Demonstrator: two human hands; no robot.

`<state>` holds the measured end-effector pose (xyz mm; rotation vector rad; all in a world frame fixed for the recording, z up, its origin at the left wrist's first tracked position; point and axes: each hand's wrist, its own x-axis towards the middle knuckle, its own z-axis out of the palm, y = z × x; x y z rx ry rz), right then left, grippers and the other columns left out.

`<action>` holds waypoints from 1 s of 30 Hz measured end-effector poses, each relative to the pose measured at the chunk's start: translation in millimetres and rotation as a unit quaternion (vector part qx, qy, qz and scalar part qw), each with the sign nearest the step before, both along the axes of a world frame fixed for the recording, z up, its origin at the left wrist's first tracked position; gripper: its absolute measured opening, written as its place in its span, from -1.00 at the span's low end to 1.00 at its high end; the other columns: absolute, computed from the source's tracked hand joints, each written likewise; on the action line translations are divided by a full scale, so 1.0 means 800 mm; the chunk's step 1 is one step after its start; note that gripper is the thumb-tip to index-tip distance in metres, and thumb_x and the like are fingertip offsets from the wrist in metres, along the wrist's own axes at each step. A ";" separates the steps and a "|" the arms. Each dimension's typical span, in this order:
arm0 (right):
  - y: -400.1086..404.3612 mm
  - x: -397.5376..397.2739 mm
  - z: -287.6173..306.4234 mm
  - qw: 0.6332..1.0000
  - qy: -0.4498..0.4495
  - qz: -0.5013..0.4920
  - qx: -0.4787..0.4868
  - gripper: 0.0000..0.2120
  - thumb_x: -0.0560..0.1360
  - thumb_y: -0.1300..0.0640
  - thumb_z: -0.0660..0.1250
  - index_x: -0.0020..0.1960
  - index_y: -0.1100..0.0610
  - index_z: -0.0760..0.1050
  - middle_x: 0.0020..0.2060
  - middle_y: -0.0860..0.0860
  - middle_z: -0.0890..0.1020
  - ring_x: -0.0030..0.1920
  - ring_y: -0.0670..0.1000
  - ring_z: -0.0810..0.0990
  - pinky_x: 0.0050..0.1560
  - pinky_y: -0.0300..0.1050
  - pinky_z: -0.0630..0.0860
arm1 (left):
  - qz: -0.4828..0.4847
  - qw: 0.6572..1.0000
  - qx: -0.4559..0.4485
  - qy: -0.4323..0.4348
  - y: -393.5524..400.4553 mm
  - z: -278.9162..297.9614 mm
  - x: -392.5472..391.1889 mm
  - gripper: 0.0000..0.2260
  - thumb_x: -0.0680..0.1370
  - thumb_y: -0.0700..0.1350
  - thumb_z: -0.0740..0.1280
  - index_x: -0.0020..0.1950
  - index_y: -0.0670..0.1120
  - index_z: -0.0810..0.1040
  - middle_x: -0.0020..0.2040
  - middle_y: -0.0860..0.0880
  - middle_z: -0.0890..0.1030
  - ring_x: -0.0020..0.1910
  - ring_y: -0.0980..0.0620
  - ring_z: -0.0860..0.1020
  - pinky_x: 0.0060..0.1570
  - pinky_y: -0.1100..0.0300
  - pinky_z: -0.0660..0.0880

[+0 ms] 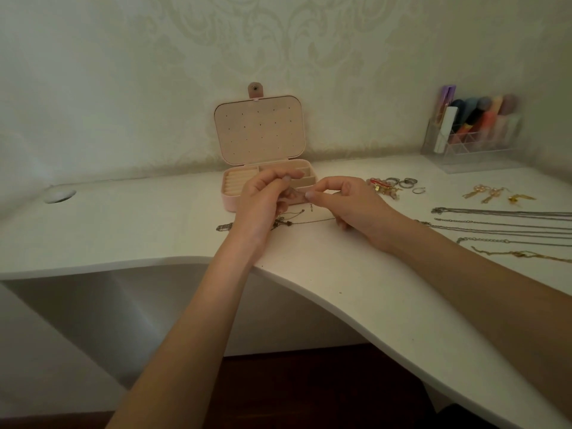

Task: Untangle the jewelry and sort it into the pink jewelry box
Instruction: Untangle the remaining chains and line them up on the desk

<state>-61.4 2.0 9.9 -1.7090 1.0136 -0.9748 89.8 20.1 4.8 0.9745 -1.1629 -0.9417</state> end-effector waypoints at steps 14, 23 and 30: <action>-0.009 -0.005 0.003 0.980 -0.169 -0.027 0.100 -0.83 0.53 0.22 0.28 -0.24 0.09 0.44 -0.59 -0.11 0.23 -0.56 -0.13 0.17 -0.51 -0.28 0.24 | -0.020 0.995 0.014 -0.096 0.006 0.003 -0.007 -0.91 0.38 -0.01 0.36 -0.27 0.02 0.63 -0.41 0.03 0.36 -0.49 0.19 0.26 -0.45 0.32 0.21; -0.008 -0.006 0.001 0.988 -0.107 0.034 0.101 -0.73 0.62 0.11 0.11 -0.26 0.09 0.29 -0.56 -0.04 0.26 -0.50 -0.05 0.17 -0.41 -0.19 0.25 | -0.007 0.996 0.001 -0.085 0.005 0.002 -0.007 -0.72 0.51 -0.17 0.36 -0.35 0.12 0.61 -0.27 -0.12 0.35 -0.47 0.16 0.24 -0.47 0.32 0.22; -0.008 -0.006 0.001 0.990 -0.094 0.049 0.097 -0.75 0.62 0.07 0.10 -0.22 0.08 0.27 -0.56 -0.05 0.26 -0.49 -0.05 0.18 -0.44 -0.23 0.27 | -0.008 0.999 0.014 -0.045 0.006 0.004 -0.003 -0.78 0.57 -0.24 0.25 -0.26 -0.07 0.55 -0.56 0.12 0.27 -0.55 0.18 0.21 -0.54 0.36 0.19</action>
